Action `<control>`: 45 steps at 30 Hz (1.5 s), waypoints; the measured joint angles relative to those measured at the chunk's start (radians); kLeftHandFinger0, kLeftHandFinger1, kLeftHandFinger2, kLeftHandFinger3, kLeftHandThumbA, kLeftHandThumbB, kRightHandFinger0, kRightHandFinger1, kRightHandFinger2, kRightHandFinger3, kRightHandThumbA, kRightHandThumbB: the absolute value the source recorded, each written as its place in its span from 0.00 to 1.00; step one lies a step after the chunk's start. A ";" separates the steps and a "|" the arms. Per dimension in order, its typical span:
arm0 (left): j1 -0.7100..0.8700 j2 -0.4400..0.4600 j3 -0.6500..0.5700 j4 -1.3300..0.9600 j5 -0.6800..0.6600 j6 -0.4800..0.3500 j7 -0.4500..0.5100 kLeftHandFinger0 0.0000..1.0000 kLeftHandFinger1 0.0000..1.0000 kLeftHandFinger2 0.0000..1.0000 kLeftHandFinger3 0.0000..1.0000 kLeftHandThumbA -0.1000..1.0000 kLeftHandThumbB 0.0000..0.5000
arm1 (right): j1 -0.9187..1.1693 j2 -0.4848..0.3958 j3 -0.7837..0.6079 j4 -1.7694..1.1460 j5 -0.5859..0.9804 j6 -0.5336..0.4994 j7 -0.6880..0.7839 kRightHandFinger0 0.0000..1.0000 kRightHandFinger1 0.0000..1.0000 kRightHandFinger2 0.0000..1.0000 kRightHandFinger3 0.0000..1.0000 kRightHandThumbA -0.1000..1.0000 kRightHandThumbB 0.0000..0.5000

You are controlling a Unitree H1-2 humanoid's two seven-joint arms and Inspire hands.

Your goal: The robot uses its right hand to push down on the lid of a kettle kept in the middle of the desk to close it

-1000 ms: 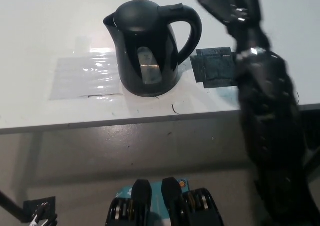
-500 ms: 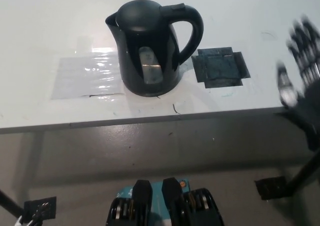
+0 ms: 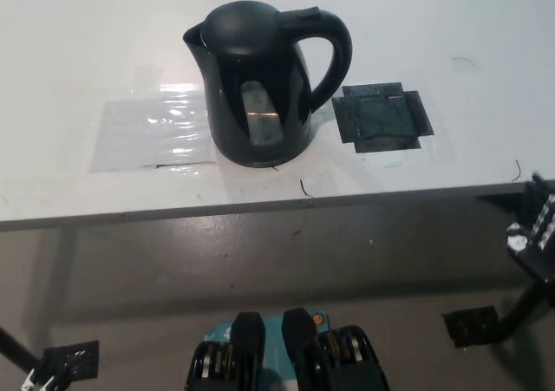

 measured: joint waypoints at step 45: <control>-0.081 -0.013 -0.012 0.052 -0.002 -0.041 0.000 1.00 1.00 0.86 1.00 0.32 0.45 | -0.219 -0.071 -0.172 0.722 0.068 -0.221 0.011 1.00 0.99 1.00 1.00 0.28 0.05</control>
